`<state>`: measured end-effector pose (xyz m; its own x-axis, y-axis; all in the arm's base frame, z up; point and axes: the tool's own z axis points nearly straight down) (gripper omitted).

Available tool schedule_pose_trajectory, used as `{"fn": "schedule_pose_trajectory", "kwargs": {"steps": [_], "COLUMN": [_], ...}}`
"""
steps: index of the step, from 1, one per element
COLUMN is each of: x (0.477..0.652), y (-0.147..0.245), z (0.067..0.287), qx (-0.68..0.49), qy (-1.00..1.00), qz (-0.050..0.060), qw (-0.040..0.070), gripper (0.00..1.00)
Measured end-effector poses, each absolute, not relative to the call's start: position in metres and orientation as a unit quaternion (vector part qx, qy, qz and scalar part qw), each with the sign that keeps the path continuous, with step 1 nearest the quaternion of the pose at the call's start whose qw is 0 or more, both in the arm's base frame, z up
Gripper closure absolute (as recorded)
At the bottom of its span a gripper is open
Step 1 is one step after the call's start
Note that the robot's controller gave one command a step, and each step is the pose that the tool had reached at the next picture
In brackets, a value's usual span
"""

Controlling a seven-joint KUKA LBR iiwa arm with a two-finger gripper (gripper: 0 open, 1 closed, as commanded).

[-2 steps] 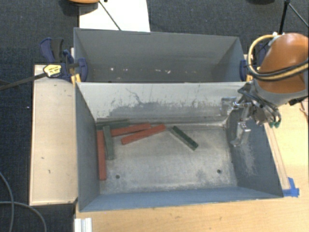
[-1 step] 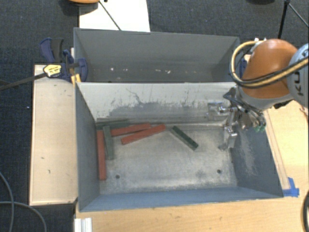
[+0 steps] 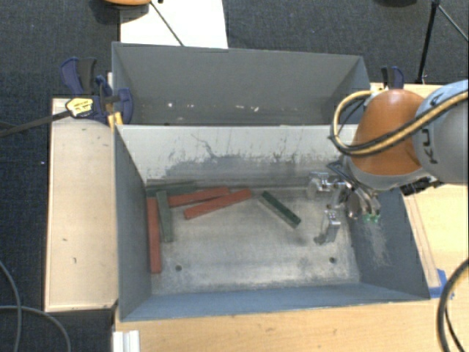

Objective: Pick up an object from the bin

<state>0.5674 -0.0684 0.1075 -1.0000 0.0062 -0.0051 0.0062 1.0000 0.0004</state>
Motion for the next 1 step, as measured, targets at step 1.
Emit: {"fn": "schedule_pose_trajectory", "kwargs": {"steps": [1], "x": [0.5609], "y": [-0.0317], "z": [0.0958], "qx": [0.027], "qy": [1.0], "qz": [0.0], "qw": [0.0], "gripper": [0.0]}}
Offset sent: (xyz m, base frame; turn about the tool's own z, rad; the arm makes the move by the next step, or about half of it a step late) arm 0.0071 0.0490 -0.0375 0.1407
